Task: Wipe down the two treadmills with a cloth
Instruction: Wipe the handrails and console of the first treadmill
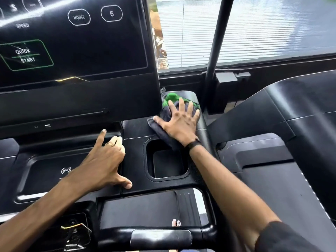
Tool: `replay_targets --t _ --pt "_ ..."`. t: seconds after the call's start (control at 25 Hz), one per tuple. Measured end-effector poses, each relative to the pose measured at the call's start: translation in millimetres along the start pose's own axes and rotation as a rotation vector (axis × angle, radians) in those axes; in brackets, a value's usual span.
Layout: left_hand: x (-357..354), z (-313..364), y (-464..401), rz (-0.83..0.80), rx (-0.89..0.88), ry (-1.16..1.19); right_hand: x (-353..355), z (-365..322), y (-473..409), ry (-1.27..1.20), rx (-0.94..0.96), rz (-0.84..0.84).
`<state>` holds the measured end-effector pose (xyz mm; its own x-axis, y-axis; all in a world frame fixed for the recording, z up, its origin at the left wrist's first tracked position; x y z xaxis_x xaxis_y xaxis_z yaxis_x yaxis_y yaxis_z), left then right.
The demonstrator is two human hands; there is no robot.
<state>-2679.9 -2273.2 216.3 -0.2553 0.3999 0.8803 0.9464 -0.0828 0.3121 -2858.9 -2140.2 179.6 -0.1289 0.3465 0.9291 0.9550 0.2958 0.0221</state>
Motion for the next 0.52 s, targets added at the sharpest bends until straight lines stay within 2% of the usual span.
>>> replay_targets --t 0.08,0.16,0.28,0.4,0.52 --pt "-1.6 0.0 0.4 -0.091 0.039 -0.002 4.8 6.7 -37.8 -0.048 -0.032 -0.018" --pt "0.4 -2.5 2.2 -0.092 0.067 0.014 3.7 36.2 -70.3 -0.176 -0.128 -0.044" --pt "0.9 -5.0 4.3 -0.101 0.092 0.059 -0.2 92.6 -82.5 -0.606 -0.296 -0.05" --pt "5.2 -4.4 3.0 -0.081 0.091 0.102 -9.9 125.7 -37.5 -0.918 -0.453 -0.069" --pt "8.0 -3.3 0.7 -0.075 0.077 0.101 -19.3 151.5 37.0 -0.935 -0.565 -0.053"
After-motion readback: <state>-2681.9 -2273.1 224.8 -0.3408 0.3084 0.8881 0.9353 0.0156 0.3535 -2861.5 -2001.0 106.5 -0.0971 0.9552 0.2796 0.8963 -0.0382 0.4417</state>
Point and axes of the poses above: each hand's wrist, its own y-axis away from the middle knuckle, its own x-axis out of the back of the hand, z = x × y, the point moved 10 cm from there along -y, towards the middle knuckle, and after that the axes turned 2 degrees about x, right-handed, at the moved point
